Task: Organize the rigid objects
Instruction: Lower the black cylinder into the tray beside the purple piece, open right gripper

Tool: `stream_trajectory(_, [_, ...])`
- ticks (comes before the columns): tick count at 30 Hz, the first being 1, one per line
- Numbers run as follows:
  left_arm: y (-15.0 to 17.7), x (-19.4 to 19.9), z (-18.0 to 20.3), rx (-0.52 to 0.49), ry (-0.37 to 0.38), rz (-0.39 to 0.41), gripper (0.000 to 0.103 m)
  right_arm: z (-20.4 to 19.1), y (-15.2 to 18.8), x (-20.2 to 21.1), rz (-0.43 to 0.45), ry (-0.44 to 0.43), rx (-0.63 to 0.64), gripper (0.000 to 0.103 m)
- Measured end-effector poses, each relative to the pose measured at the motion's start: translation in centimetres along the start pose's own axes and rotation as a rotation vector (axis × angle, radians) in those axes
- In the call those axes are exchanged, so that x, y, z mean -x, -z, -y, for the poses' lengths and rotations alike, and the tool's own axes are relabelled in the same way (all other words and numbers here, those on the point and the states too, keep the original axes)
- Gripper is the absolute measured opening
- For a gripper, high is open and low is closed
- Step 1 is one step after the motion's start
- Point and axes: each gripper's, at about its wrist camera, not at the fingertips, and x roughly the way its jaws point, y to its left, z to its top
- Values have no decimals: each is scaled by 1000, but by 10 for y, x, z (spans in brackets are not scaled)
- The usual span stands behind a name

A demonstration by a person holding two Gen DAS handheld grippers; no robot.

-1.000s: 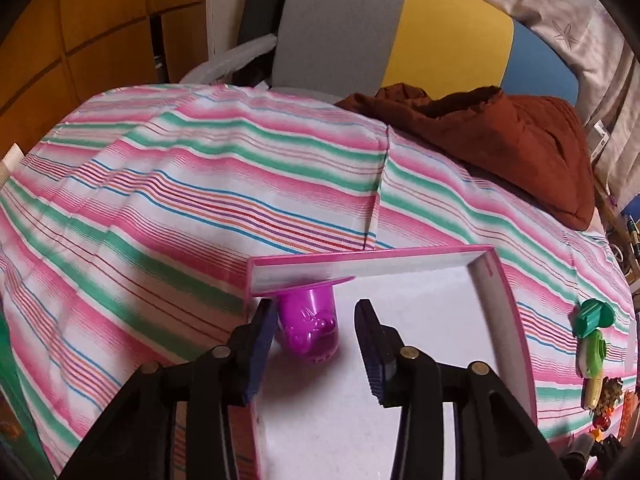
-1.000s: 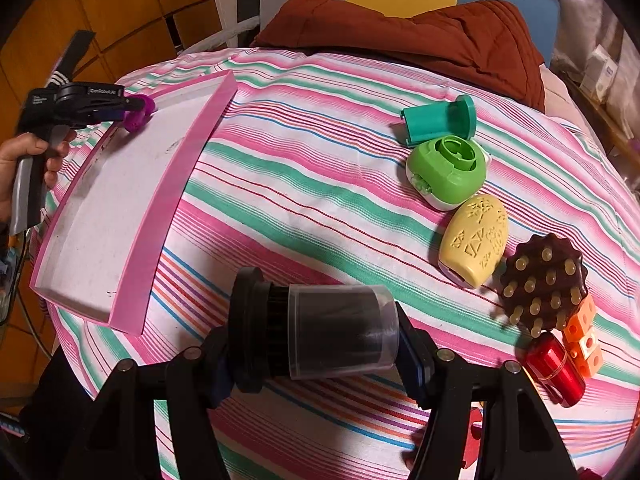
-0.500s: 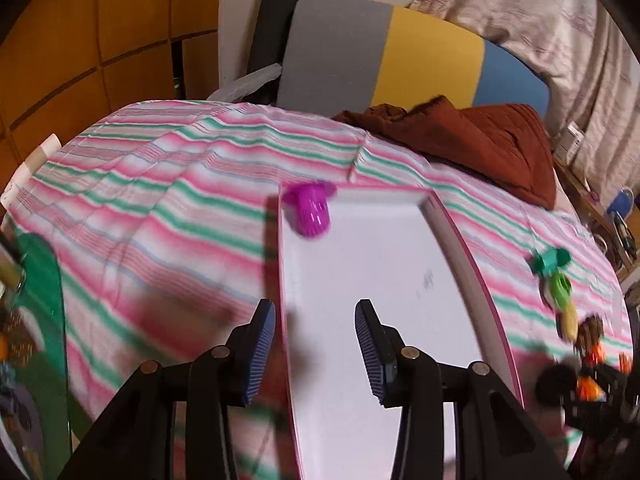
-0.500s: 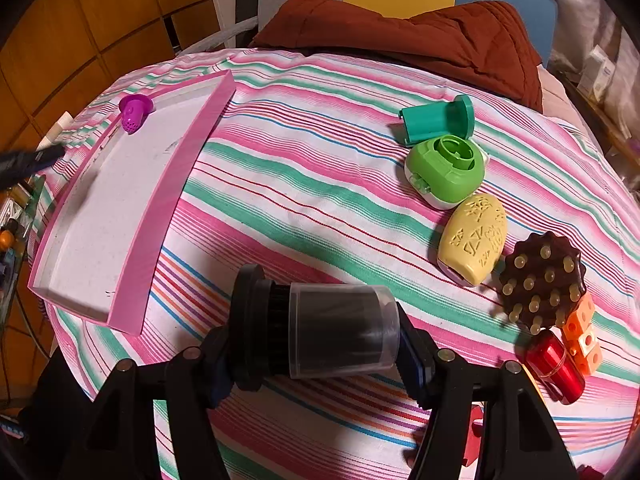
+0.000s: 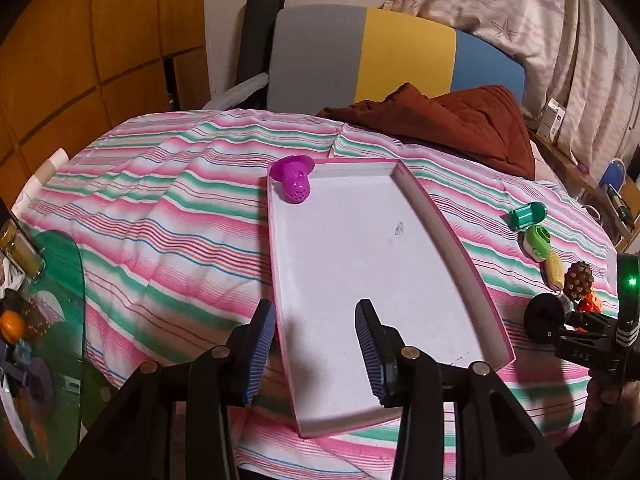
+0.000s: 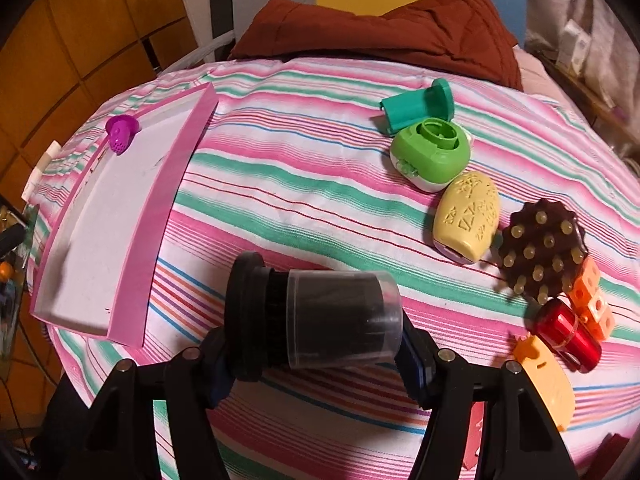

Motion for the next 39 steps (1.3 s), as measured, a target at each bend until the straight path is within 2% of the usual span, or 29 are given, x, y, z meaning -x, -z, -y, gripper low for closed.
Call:
stream_trajectory(4, [3,4,-8,15,1,3,42,-4,-4,7,23,40,-16,66])
stream_trajectory(14, [11,2,-23,46,3,-8,42,-23,-19,24,63,45,2,67])
stream_trajectory(28, [11,-3,-40,82,-17,-21,42,-97,-53,37,112,-71,139,66])
stream_trajectory(39, [12,-10,-53,110,-29,-38,42,-155,-73,11,51,-164,221,66])
